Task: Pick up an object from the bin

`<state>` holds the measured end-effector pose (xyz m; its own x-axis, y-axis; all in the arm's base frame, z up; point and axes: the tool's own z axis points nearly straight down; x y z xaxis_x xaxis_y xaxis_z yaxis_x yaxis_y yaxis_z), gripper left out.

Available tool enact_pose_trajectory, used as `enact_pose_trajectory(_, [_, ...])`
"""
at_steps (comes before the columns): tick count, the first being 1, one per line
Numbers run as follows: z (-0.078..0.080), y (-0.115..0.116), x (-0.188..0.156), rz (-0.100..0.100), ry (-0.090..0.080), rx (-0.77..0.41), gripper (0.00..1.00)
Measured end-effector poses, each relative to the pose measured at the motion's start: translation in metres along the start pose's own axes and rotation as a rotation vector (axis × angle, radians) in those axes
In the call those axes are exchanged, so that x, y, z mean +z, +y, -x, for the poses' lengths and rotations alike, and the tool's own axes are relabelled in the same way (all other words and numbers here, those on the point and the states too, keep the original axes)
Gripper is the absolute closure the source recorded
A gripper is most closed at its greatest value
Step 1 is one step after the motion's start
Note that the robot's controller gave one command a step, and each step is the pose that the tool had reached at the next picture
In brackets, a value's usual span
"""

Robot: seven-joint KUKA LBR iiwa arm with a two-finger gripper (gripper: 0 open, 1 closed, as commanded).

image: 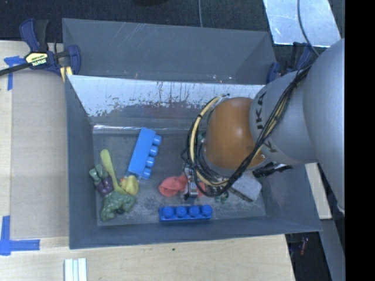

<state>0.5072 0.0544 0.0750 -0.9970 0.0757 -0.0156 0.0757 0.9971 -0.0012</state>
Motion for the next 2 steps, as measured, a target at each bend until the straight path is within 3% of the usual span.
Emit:
enact_pose_trajectory(1, [0.0, 0.0, 0.0, 0.0, 0.0, 0.0, 1.0])
enact_pose_trajectory(2, [0.007, 0.004, -0.068, -0.001, 0.004, -0.013, 1.0])
